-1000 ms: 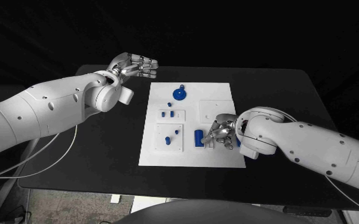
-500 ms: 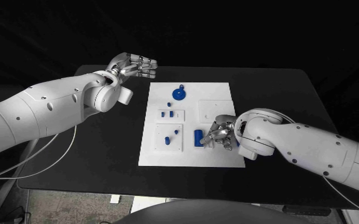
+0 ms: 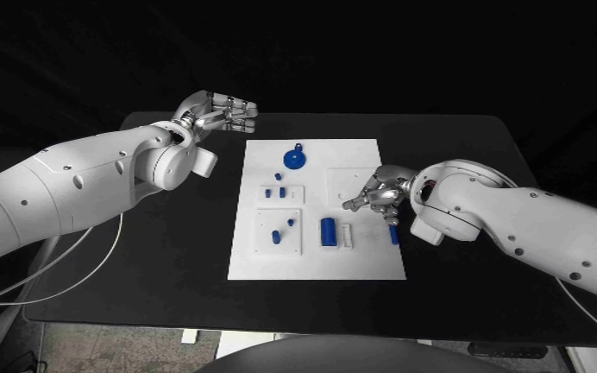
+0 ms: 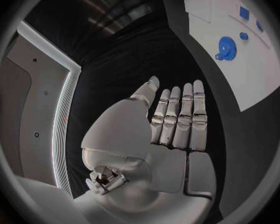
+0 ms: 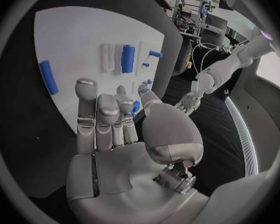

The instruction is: Assemble the parts on the task board

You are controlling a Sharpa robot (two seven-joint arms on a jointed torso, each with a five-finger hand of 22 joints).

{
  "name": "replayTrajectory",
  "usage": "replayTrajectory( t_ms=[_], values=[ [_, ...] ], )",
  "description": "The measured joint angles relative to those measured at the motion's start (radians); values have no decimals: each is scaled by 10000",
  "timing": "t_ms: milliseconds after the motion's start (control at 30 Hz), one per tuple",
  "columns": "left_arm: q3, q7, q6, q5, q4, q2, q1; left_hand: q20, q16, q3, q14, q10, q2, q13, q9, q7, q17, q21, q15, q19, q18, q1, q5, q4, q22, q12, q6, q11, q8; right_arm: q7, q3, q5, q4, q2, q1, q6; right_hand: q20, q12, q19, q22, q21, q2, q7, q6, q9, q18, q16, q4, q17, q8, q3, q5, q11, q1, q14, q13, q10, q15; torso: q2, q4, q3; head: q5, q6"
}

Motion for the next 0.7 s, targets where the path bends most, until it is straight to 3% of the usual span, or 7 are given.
replayTrajectory(
  t_ms=[67, 200, 367, 567, 700],
  values=[
    [-2, 0, 1, 0, -1, 1, 0, 0, 0, -26, 0, 0, 0, 0, 0, 0, 0, 0, 0, 0, 0, 0, 0, 26, 0, 0, 0, 0, 0, 9, 112, 21, -97, -174, 38, 59, 0, 0, 0, 0, 0, 38, 0, 0, 8, 0, 0, -3, 0, 0, 3, 13, 0, 120, 0, 1, 0, 0, 0, 0, 0, -41, 24],
    [-4, 0, 4, 0, 1, 5, 0, 0, 0, -26, 0, 0, 0, 0, 0, 0, 0, 0, 0, 0, 0, 0, 0, 26, 0, 0, 0, 0, 0, -33, 218, -1, -395, -486, 136, 282, 0, -1, 0, 12, 0, 37, 0, 0, 11, -1, 0, -107, 0, 0, 71, 51, 0, 140, 0, 1, 0, 0, 0, 4, -12, -135, 63],
    [-9, -1, 6, 0, 21, -4, 0, 0, 0, -26, 0, 0, 0, 0, 0, 0, 0, 0, 0, 0, -1, 0, 0, 26, 0, 0, 0, 0, 0, -233, 245, -134, -632, -809, 151, 778, 0, -1, 0, 17, -1, 37, 0, 0, 10, -1, 0, -213, -34, 0, 102, 88, 0, 140, 0, -19, 0, 1, 3, 12, -12, -302, 90],
    [-14, -2, 6, 0, 45, -20, 0, 0, 0, -26, 0, 0, 0, 0, 0, 36, 0, 0, 0, 0, 0, 0, 0, 26, 0, 0, -36, 0, 0, -503, 256, -453, -709, -1055, 158, 1432, 0, -2, 0, 16, -1, 37, 0, 0, 10, -1, 0, -224, -64, 0, 113, 154, 0, 140, -1, -43, 0, 1, 8, 11, -9, -400, 119],
    [-14, -2, 7, 0, 72, -23, 0, 0, 0, -51, 0, 0, 0, 0, 0, 36, 0, 0, 0, 0, 0, 0, 0, 107, -5, 0, -36, 0, 0, -665, 261, -682, -718, -1150, 148, 1741, 0, -3, 0, 15, -45, -55, 12, -13, 10, 0, 0, -202, -74, 0, 128, -41, 0, 48, -1, -43, -1, 1, 9, 9, -9, -445, 131]
  ],
)
